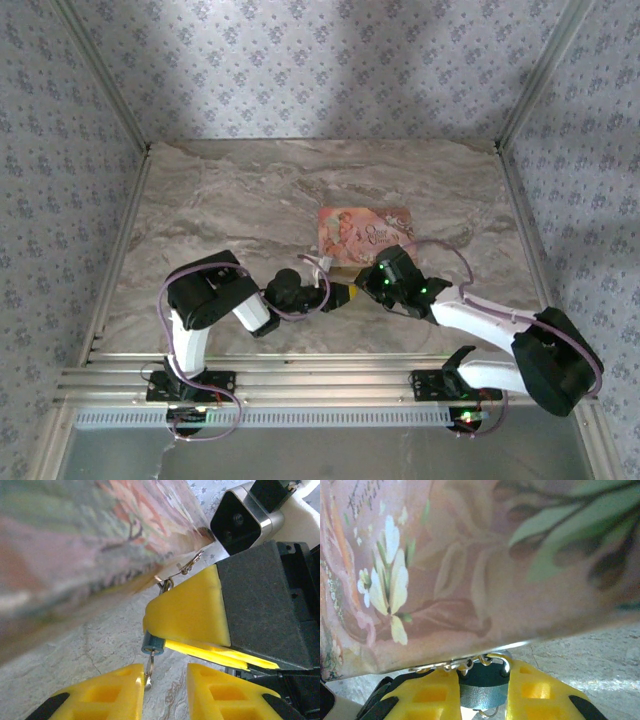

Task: Unlock the padlock with the key

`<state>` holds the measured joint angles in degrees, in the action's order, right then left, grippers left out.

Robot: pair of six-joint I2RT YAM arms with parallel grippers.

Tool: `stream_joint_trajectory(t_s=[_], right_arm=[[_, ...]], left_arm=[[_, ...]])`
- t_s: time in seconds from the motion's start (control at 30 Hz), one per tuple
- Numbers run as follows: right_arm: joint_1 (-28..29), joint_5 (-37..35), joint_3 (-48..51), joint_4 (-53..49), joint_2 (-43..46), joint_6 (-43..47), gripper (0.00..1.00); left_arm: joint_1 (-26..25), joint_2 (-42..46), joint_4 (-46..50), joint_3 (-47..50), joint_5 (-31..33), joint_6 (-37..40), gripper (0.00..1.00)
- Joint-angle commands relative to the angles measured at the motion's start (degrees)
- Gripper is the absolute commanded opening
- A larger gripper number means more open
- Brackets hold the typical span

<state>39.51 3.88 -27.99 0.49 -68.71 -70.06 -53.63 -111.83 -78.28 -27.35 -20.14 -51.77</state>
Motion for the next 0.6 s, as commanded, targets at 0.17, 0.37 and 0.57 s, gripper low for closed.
stream_joint_trajectory(t_s=[0.17,0.37,0.57], right_arm=[[0.7,0.8,0.1,1.9,2.1,-0.4,0.00],[0.9,0.9,0.1,2.1,2.2,-0.9,0.00],[1.2,1.0,0.7,3.2,2.2,-1.6,0.00]], left_arm=[[0.1,-1.1,-2.4,-2.1,-1.3,0.5,0.09],[-0.1,-0.5,-2.4,-2.2,-1.2,1.3,0.03],[-0.3,0.1,-2.4,-2.4,-0.5,1.7,0.05]])
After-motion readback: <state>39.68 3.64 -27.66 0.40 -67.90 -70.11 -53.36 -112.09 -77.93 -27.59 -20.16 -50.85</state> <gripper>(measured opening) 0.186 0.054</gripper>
